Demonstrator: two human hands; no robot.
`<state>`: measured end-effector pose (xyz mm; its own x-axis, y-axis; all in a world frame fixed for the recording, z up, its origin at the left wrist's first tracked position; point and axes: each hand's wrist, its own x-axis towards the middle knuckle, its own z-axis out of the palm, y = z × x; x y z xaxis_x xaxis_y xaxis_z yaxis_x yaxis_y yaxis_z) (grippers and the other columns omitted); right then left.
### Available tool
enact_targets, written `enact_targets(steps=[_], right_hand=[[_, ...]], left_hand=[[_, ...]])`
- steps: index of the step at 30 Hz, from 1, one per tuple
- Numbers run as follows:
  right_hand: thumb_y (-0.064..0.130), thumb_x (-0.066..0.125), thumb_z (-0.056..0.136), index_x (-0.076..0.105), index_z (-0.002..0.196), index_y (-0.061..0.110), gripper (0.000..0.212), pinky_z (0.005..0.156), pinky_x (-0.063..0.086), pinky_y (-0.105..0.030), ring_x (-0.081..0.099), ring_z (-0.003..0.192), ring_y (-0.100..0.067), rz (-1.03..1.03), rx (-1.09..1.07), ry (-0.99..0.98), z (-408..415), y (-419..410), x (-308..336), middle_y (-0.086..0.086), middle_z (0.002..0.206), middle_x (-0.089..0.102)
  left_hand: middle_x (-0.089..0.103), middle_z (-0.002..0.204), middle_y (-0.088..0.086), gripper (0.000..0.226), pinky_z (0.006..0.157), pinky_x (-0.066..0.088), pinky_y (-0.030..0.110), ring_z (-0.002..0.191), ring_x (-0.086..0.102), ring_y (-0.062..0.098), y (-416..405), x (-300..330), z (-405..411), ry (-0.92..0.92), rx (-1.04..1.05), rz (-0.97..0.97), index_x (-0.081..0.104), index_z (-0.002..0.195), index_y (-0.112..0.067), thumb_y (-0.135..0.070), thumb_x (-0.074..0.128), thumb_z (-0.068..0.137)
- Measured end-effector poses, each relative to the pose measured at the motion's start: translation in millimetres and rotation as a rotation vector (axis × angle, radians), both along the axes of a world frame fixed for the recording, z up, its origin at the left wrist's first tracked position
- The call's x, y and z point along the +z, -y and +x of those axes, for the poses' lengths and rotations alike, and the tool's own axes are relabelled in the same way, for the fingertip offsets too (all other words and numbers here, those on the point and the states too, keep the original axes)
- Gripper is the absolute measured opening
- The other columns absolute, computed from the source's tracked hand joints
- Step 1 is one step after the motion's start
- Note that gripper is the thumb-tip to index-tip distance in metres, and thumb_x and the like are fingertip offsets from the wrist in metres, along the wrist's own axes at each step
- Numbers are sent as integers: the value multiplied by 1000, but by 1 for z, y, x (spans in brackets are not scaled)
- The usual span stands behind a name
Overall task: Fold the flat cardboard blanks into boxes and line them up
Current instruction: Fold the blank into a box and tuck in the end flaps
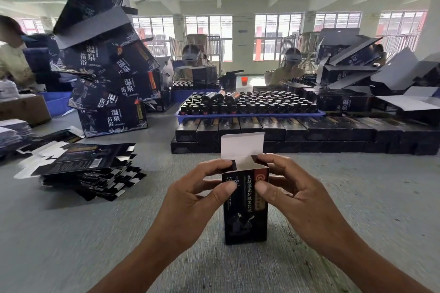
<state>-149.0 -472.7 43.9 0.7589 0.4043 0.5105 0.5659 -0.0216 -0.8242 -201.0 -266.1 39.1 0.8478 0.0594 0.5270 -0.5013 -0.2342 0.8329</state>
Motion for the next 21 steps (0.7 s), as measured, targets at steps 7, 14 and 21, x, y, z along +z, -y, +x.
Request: enact_targets(steps=[7, 14, 21], right_hand=[[45, 57, 90, 70, 114, 50, 28, 87, 50, -9, 63, 114, 4, 46, -43, 20, -3, 0, 5, 26, 121, 67], [27, 62, 87, 73, 97, 36, 17, 83, 51, -9, 67, 111, 0, 144, -20, 35, -7, -2, 8, 23, 123, 68], [31, 66, 85, 61, 107, 35, 23, 90, 54, -17, 69, 111, -9, 199, -30, -5, -5, -1, 6, 16, 123, 70]], left_hand=[[67, 128, -15, 22, 83, 56, 20, 117, 65, 9, 0, 5, -2, 38, -41, -17, 72, 108, -36, -28, 68, 88], [70, 123, -15, 21, 83, 56, 18, 111, 68, 7, 1, 10, -5, 95, 36, 12, 76, 105, -26, -27, 68, 85], [69, 125, -14, 20, 82, 58, 22, 113, 67, 10, 2, 8, -5, 97, 49, 12, 74, 105, -31, -29, 68, 87]])
